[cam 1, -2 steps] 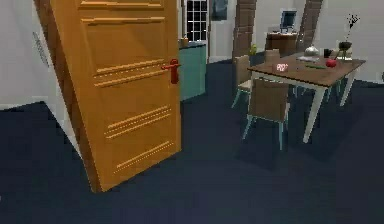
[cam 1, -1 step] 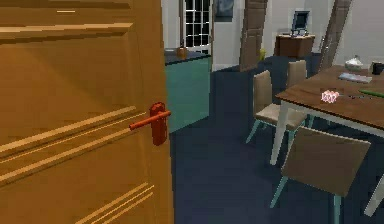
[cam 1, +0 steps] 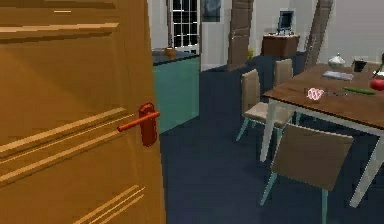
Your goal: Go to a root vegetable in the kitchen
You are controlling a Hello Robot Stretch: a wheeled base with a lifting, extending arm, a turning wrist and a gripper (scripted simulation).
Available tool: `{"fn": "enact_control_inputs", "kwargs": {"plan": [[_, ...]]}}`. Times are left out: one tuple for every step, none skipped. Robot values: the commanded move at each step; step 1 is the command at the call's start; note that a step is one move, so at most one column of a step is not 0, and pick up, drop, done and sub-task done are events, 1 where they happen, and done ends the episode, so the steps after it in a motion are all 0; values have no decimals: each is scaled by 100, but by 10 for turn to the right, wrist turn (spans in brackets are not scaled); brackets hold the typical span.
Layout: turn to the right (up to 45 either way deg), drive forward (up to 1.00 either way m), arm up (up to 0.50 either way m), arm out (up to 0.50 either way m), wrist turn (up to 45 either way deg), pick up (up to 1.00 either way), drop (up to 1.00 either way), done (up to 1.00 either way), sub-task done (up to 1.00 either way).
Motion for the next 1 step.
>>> {"fn": "enact_control_inputs", "kwargs": {"plan": [[0, 100, 0, 0, 0, 0, 0, 0, 0]]}}
